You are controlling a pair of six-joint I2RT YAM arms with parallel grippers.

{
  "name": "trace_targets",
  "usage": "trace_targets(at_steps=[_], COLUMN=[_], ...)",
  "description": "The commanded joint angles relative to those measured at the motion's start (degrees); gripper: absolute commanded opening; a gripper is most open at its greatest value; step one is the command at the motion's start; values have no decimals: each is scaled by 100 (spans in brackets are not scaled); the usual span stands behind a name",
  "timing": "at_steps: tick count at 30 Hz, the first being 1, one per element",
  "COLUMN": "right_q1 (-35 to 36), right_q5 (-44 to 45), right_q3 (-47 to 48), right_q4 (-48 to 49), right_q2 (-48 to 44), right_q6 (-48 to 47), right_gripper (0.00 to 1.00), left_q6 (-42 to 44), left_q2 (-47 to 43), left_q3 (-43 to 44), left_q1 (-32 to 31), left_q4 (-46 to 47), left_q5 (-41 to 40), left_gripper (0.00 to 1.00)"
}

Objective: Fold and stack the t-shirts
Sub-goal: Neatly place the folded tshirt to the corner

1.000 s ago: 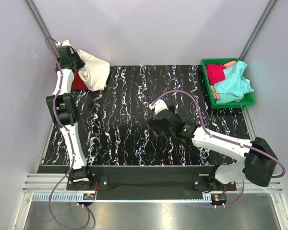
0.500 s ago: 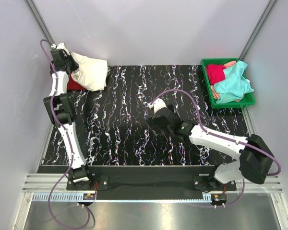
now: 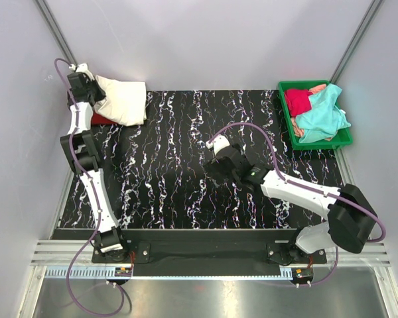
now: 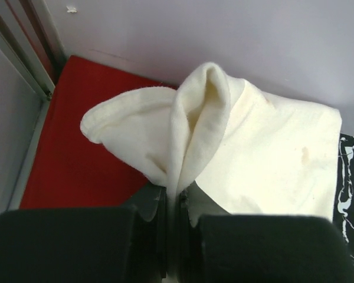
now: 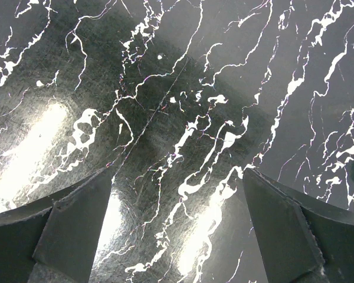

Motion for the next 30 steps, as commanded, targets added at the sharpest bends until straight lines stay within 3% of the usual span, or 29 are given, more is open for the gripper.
trace_targets(at_steps=[1,3,4,5,6,9,11,13,17,19,20,24,30], right_q1=[-87,-95,-113,-113,-104,-122,-122,-122,-130,-139,-139,-157,-166], right_q5=[-172,-216,-233,-277,-286,-321,-356,-356,-356,-374,-365,-348,-286], right_q3=[196,196,196,188,170,135,126,82,3,-93,-129,-295,-428], right_q4=[138,138,112,86,68,-29,-46,-20,59,85,120,138,94], right_q2=[76,103,121,129,130,77,15,-98,-292,-406,-450,-600,-802], right_q6=[-45,-36,-193,-185,-185,-177,-185,-203,-247,-247,-238,-220,-168], right_gripper=[100,100,100,100,100,100,100,100,100,100,100,100,100], left_q6=[270,367,359,341,385,499,674,667,789,676,431,17,-520], left_q2=[33,138,200,261,349,350,158,-27,-1088,-1319,-1442,-1654,-1970], left_q3=[401,453,488,541,637,910,954,929,-202,-697,-811,-1513,-2306], left_q1=[175,210,289,307,316,255,71,-122,-536,-624,-607,-502,-343], left_q4=[727,780,859,868,868,754,675,527,955,896,825,553,-1], left_q5=[5,-48,-135,-197,-310,-724,-1093,-1173,-1375,-1192,-1112,-804,-681], left_gripper=[0,0,8,22,43,49,69,72,66,57,38,11,7])
